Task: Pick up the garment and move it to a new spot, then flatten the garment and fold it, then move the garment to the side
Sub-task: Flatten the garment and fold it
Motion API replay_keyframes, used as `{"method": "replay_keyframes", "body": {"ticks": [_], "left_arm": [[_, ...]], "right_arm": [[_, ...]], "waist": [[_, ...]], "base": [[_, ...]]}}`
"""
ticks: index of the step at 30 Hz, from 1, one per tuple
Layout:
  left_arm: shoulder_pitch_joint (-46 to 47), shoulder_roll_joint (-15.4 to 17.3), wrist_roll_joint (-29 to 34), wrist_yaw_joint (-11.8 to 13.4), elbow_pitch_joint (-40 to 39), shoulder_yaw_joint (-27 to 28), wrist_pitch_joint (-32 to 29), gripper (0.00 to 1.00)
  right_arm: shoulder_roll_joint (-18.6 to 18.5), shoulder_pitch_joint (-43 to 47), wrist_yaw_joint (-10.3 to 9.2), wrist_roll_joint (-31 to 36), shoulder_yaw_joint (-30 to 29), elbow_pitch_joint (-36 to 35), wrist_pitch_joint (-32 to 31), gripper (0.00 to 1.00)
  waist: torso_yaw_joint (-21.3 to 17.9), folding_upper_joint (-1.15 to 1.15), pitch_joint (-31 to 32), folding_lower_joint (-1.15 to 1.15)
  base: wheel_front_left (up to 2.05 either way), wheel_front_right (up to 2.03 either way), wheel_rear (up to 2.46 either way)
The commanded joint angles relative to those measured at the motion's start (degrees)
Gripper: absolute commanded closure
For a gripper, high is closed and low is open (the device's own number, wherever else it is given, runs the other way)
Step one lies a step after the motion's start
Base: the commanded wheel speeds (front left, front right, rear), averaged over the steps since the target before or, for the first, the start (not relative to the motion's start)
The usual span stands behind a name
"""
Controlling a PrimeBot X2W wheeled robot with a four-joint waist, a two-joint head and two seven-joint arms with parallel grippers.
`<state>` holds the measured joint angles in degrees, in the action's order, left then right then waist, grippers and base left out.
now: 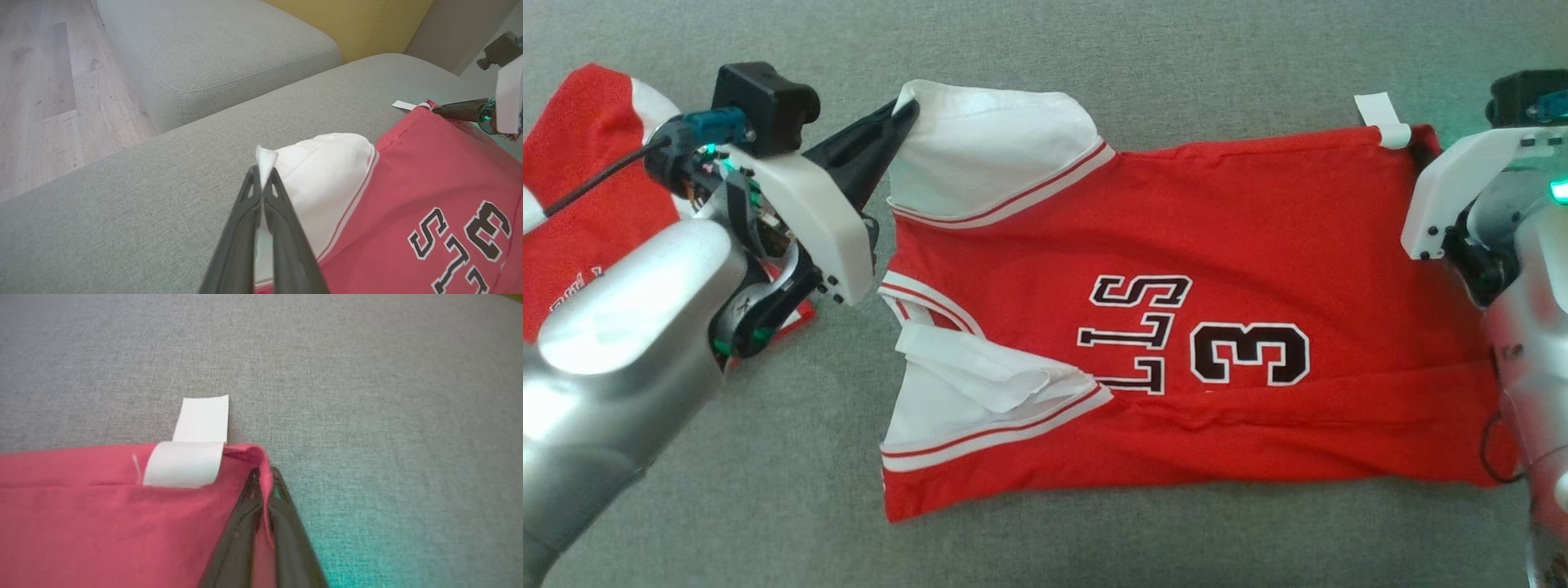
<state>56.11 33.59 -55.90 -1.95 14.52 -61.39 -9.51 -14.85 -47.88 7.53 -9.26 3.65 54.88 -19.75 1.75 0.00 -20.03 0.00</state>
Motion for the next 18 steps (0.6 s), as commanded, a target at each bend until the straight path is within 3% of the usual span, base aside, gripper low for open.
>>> {"method": "replay_keyframes", "body": {"ticks": [1, 10, 18], "left_arm": [[2.0, 2.5, 0.2, 0.3, -0.9, 2.5, 0.3, 1.00], [3.5, 2.6, 1.1, 1.1, 2.8, 3.7, 2.7, 1.00], [7.8, 0.9, 2.7, 1.1, 8.9, 5.3, 6.2, 1.00]], "right_arm": [[0.0, -0.5, -0.04, -0.4, 1.0, -0.6, 0.0, 1.00], [-0.1, -4.2, -0.04, -4.7, -1.0, -1.9, 7.5, 1.00], [1.1, -8.8, -0.04, -6.7, -3.6, -2.5, 13.7, 1.00]], "waist": [[-0.1, 0.00, 0.0, 0.00], [-1.3, 0.00, -0.5, 0.00], [-2.7, 0.00, -1.9, 0.00]], "base": [[0.00, 0.00, 0.00], [0.00, 0.00, 0.00], [0.00, 0.00, 0.00]]}}
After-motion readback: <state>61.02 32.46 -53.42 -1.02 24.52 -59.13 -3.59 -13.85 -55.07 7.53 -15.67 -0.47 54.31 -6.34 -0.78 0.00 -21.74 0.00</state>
